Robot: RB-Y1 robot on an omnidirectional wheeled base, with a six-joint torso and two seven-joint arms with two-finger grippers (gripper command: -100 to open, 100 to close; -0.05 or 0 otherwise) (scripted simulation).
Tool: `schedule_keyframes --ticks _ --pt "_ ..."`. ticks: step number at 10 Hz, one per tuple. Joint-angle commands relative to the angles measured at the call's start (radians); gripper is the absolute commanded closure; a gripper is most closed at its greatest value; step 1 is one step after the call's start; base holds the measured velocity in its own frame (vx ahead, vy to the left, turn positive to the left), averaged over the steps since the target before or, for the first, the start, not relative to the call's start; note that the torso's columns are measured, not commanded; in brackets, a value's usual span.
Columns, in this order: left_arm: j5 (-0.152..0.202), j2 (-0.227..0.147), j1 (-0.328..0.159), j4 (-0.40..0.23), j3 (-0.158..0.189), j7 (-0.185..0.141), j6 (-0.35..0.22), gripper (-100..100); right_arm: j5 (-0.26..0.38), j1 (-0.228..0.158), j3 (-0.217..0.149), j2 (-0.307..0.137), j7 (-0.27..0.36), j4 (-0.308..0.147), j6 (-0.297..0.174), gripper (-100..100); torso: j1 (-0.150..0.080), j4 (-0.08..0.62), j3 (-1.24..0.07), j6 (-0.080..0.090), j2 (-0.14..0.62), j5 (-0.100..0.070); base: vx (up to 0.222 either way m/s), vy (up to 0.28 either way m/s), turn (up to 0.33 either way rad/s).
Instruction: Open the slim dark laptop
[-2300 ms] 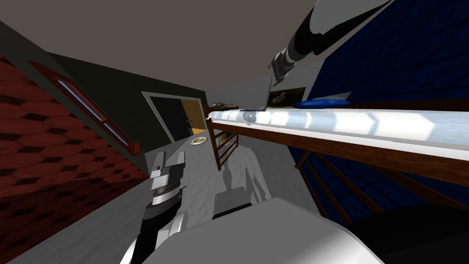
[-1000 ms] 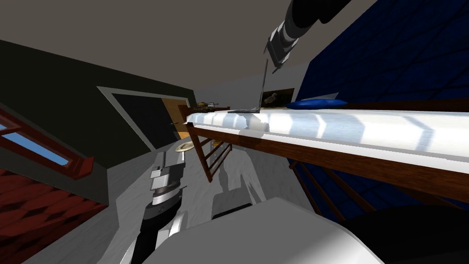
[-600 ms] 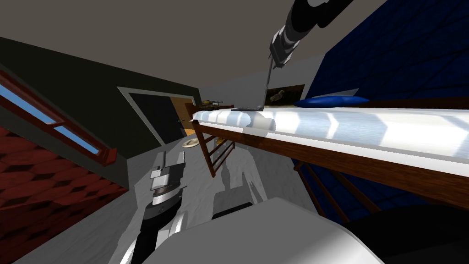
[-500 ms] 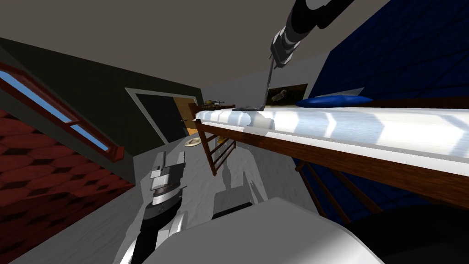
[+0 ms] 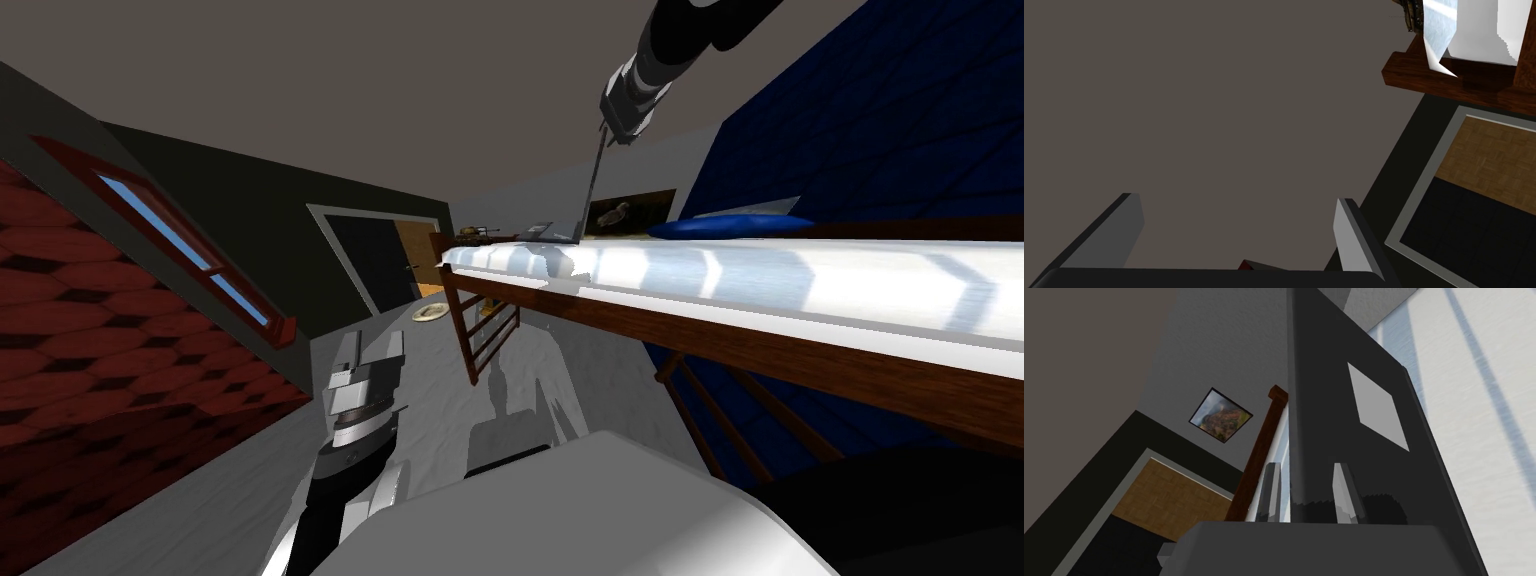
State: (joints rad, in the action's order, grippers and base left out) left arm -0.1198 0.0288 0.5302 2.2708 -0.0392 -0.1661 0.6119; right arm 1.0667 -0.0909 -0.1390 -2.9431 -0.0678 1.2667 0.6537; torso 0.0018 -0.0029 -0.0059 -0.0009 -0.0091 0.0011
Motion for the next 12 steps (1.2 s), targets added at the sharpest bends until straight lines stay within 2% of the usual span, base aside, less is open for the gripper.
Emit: schedule_keyframes --ticks 1,2,3,4,5,6,7,8,9,10,11,12 --pt "0.0 0.0 0.0 0.0 0.0 0.0 0.0 0 0.022 -0.023 -0.009 0.026 0.064 0.005 0.049 100 0.0 0.0 0.001 0.0 0.001 0.0 0.076 0.045 0.03" --pt "0.0 0.0 0.0 0.0 0.0 0.0 0.0 0 0.04 -0.04 -0.017 0.049 0.099 0.006 0.087 100 -0.002 0.002 0.003 0.0 0.005 -0.001 0.075 0.049 0.064" --pt "0.0 0.0 0.0 0.0 0.0 0.0 0.0 0 0.04 -0.04 -0.017 0.049 0.11 0.006 0.087 100 -0.002 0.004 0.006 0.001 0.009 -0.001 0.071 0.037 0.029" --pt "0.0 0.0 0.0 0.0 0.0 0.0 0.0 0 0.058 -0.057 -0.026 0.071 0.147 0.008 0.126 100 -0.003 0.004 0.008 0.001 0.012 -0.001 0.074 0.041 0.07" --pt "0.0 0.0 0.0 0.0 0.0 0.0 0.0 0 0.058 -0.057 -0.026 0.071 0.157 0.008 0.126 100 -0.002 0.004 0.008 0.001 0.013 -0.001 0.059 0.037 0.031" --pt "0.0 0.0 0.0 0.0 0.0 0.0 0.0 0 0.076 -0.075 -0.035 0.093 0.19 0.009 0.164 100 -0.002 0.004 0.008 0.001 0.012 -0.001 0.073 0.059 0.068" --pt "0.0 0.0 0.0 0.0 0.0 0.0 0.0 0 0.076 -0.075 -0.035 0.093 0.204 0.009 0.164 100 -0.001 0.004 0.007 0.001 0.01 0.0 0.063 0.038 0.024" --pt "0.0 0.0 0.0 0.0 0.0 0.0 0.0 0 0.093 -0.092 -0.043 0.116 0.241 0.01 0.203 100 -0.001 0.004 0.007 0.001 0.01 0.0 0.071 0.04 0.067" --pt "0.0 0.0 0.0 0.0 0.0 0.0 0.0 0 0.093 -0.092 -0.043 0.116 0.251 0.01 0.203 100 -0.001 0.004 0.007 0.001 0.01 0.0 0.068 0.039 0.029" --pt "0.0 0.0 0.0 0.0 0.0 0.0 0.0 0 0.111 -0.109 -0.052 0.138 0.289 0.011 0.241 100 -0.001 0.004 0.006 0.001 0.009 0.0 0.084 0.044 0.059" --pt "0.0 0.0 0.0 0.0 0.0 0.0 0.0 0 0.111 -0.109 -0.052 0.138 0.297 0.011 0.241 100 -0.001 0.003 0.006 0.001 0.008 0.0 0.067 0.038 0.029" --pt "0.0 0.0 0.0 0.0 0.0 0.0 0.0 0 0.129 -0.126 -0.061 0.16 0.339 0.013 0.279 100 -0.001 0.003 0.005 0.0 0.009 0.0 0.081 0.053 0.073"
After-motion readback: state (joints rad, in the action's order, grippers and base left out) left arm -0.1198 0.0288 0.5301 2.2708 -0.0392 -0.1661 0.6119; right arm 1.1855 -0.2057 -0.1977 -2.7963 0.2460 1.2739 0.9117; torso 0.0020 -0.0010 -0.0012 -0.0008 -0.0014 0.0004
